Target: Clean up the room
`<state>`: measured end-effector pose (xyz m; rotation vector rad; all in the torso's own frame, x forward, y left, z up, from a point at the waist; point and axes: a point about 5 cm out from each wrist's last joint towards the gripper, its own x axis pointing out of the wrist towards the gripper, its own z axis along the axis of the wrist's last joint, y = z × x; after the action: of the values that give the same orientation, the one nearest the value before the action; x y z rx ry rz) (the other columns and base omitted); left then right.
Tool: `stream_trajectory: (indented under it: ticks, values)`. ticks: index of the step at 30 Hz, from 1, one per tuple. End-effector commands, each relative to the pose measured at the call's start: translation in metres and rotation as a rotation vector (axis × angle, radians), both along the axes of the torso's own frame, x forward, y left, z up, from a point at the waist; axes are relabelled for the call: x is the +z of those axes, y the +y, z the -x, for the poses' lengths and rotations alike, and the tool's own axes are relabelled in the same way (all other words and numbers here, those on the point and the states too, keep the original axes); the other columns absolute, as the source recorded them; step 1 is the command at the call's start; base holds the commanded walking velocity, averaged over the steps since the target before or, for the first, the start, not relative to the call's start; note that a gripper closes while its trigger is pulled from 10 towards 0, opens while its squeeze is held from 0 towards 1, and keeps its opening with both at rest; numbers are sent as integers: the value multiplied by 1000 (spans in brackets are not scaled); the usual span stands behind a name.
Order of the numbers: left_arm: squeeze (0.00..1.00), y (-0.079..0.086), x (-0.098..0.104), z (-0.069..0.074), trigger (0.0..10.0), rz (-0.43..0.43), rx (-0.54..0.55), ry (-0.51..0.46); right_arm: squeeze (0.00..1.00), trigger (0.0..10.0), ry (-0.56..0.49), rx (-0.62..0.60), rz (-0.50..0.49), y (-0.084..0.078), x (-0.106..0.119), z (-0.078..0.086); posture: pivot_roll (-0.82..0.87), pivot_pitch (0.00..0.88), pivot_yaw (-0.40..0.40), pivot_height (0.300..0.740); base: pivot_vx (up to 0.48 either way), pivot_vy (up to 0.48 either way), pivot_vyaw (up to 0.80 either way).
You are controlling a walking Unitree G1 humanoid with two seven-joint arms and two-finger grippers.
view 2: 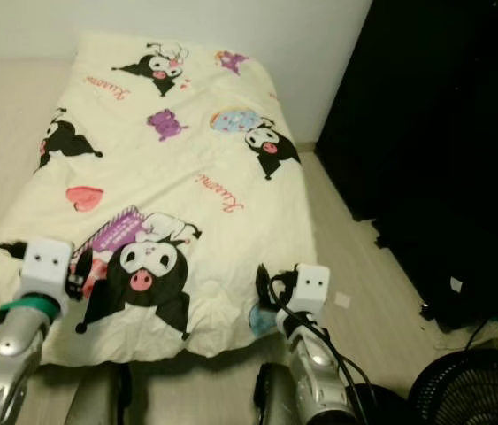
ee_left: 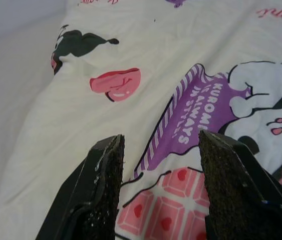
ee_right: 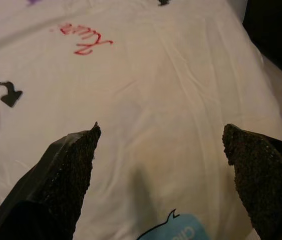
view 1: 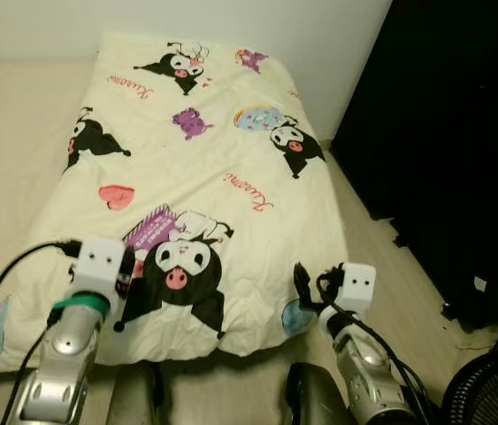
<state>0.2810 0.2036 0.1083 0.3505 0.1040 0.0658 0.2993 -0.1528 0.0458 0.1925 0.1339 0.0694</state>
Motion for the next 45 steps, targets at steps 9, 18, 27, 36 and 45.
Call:
stream_trajectory:
  ticks: [9, 18, 27, 36, 45]
  values:
    - [0, 1, -18, 2, 10000, 44, 19, 29, 0, 10000, 37, -3, 64, -11, -13, 7, 105, 0, -30, 639, 0, 0, 0]
    - [0, 3, -21, -2, 10000, 30, 16, 10, 0, 10000, 31, -10, 73, -8, -14, 6, 106, 0, -21, 678, 0, 0, 0]
    - [0, 3, -23, -2, 10000, 28, 18, 0, 0, 10000, 31, -19, 76, -10, -15, 5, 107, 0, -20, 707, 0, 0, 0]
    - [0, 1, -26, -3, 10000, 29, 18, -3, 0, 10000, 38, -26, 85, -11, -16, 5, 109, 0, -22, 740, 0, 0, 0]
    - [0, -2, -26, -3, 10000, 43, 15, -16, 0, 10000, 49, -21, 88, -8, -20, 6, 111, 0, -23, 740, 0, 0, 0]
